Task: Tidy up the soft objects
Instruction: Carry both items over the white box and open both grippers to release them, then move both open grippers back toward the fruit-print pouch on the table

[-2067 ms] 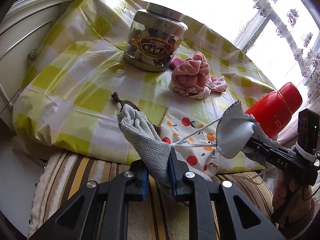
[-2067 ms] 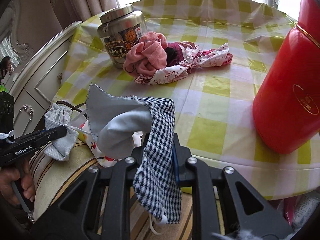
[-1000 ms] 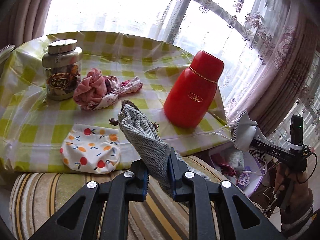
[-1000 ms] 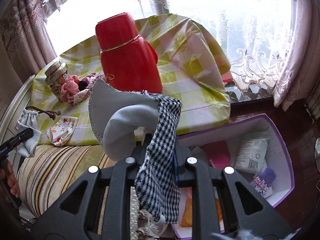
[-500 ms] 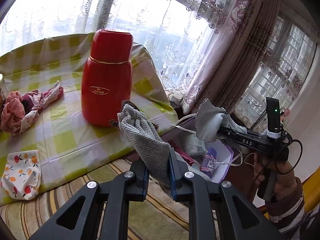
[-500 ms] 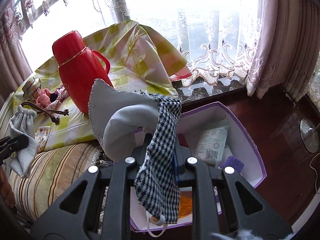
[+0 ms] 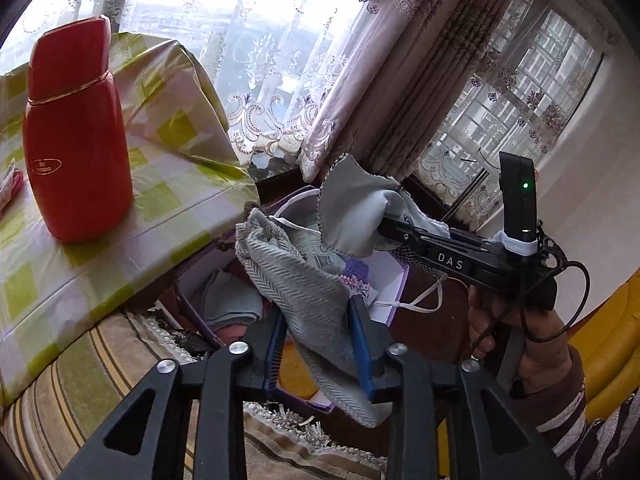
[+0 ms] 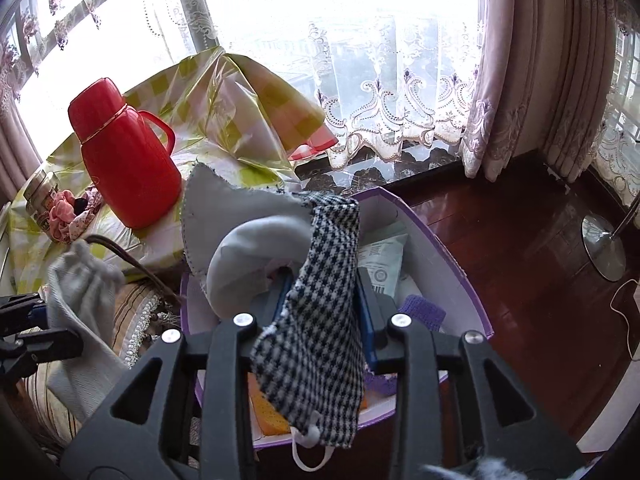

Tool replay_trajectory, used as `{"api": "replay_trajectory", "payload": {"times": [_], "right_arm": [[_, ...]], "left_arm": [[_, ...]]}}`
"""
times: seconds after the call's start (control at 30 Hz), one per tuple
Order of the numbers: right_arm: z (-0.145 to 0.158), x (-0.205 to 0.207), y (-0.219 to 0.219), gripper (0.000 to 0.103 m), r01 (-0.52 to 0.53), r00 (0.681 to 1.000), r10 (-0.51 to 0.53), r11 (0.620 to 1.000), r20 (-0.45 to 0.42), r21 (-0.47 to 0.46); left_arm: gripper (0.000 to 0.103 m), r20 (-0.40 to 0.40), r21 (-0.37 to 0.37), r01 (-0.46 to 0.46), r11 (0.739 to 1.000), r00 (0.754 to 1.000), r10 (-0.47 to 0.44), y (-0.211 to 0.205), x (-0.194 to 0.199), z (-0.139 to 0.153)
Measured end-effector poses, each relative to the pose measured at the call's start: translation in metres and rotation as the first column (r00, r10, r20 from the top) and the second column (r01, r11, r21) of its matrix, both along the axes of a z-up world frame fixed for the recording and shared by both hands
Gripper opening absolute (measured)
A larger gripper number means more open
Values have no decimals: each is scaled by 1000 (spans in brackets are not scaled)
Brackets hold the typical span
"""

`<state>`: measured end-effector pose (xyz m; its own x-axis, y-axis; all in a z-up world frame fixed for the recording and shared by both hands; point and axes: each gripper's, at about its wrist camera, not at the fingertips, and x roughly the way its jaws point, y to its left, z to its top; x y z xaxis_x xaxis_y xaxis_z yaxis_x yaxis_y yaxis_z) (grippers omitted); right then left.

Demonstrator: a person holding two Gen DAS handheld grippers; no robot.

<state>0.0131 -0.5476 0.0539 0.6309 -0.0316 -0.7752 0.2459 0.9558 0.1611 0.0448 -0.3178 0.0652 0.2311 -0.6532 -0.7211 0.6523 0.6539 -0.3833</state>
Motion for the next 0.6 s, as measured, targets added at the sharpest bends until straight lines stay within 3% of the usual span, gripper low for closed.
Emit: {"api": "replay_trajectory", "payload": {"times": [0.1, 0.37, 0.6], "right_arm": [[-3, -2, -3, 54, 5, 1000, -5, 1000, -1, 7], [-1, 2, 6, 59, -25, 1000, 25, 1000, -6, 12], [3, 12, 37, 63, -110, 994, 110, 994, -11, 5]], "left_arm": [[51, -14, 14, 10, 1000, 1000, -10, -2, 2, -8], [51, 2, 8, -52, 999, 999, 52, 21, 4, -4], [51, -1, 2, -129, 992, 992, 129, 58, 7, -7]]}}
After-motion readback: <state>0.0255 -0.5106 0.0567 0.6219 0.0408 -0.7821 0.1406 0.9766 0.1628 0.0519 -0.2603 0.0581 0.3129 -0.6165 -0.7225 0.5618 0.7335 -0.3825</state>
